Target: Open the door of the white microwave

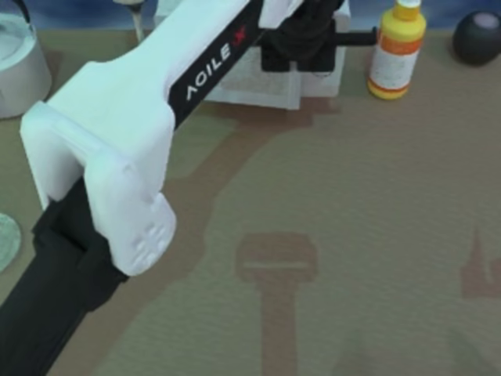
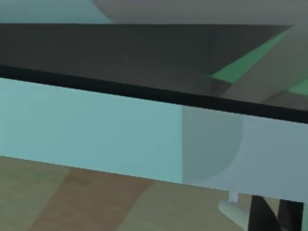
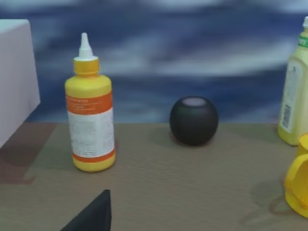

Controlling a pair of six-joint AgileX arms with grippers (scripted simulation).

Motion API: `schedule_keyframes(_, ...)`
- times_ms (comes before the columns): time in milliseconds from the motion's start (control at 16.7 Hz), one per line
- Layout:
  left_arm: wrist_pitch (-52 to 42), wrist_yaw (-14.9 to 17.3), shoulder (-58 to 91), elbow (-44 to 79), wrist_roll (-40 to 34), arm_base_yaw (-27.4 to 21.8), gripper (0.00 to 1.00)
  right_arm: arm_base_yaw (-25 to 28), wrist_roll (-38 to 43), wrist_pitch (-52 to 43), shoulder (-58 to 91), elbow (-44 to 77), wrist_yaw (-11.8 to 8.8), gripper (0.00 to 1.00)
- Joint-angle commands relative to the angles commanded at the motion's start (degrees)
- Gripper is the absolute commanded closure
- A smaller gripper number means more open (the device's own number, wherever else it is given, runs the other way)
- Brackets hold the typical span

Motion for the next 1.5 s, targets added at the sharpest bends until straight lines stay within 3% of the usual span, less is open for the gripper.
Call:
schedule_keyframes(1200, 0.2, 0.3, 0.4, -0.2, -0.1, -0.5, 1.0, 0.0, 0.0, 0.0, 0.0, 0.0, 0.0, 0.0)
schedule_keyframes(1500, 5.6, 0.9, -5.5, -10.1, 2.2, -0.2, 1.0, 0.0, 0.0, 0.0, 0.0, 0.0, 0.0, 0.0)
